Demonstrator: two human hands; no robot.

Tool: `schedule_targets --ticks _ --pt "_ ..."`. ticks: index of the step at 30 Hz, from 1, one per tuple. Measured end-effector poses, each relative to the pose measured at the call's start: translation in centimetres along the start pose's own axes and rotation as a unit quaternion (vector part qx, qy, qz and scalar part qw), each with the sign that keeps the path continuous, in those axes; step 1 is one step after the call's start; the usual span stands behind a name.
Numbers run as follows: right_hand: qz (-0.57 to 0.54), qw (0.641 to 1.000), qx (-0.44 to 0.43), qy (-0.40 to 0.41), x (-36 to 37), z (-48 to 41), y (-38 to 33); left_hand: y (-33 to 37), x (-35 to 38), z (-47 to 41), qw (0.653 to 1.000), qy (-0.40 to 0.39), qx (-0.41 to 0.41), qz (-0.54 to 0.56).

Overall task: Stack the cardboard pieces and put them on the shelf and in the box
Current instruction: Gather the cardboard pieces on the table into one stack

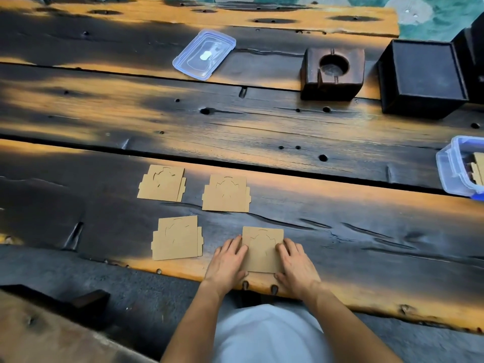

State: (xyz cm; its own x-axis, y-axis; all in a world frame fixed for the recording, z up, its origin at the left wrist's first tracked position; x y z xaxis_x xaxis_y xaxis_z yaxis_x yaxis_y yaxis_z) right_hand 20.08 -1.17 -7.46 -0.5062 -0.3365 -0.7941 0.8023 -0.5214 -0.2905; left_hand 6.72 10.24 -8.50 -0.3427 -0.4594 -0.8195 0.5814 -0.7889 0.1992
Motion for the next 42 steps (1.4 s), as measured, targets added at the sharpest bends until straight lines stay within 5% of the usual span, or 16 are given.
schedule_targets --ticks 23,42 --pt "0.000 1.000 -0.011 0.014 -2.0 -1.0 -0.4 -1.3 -1.6 1.1 0.995 -0.022 -0.059 0.074" --pt "0.022 0.999 0.038 0.027 -6.7 -9.1 -6.9 -11.0 -7.8 -2.9 0.995 0.004 -0.087 0.046"
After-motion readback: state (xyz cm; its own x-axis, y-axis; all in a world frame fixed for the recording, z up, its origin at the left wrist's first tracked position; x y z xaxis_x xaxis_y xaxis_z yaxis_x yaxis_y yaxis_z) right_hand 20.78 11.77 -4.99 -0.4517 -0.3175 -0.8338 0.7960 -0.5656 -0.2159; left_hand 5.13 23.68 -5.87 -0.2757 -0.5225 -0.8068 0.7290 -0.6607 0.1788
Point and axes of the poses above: each hand's wrist, its own z-axis away from the middle knuckle, its own x-axis out of the palm, y = z × x, the point moved 8 cm from there along -z, towards the middle knuckle, and after that the axes turned 2 degrees about -z, right-handed, at the moved point
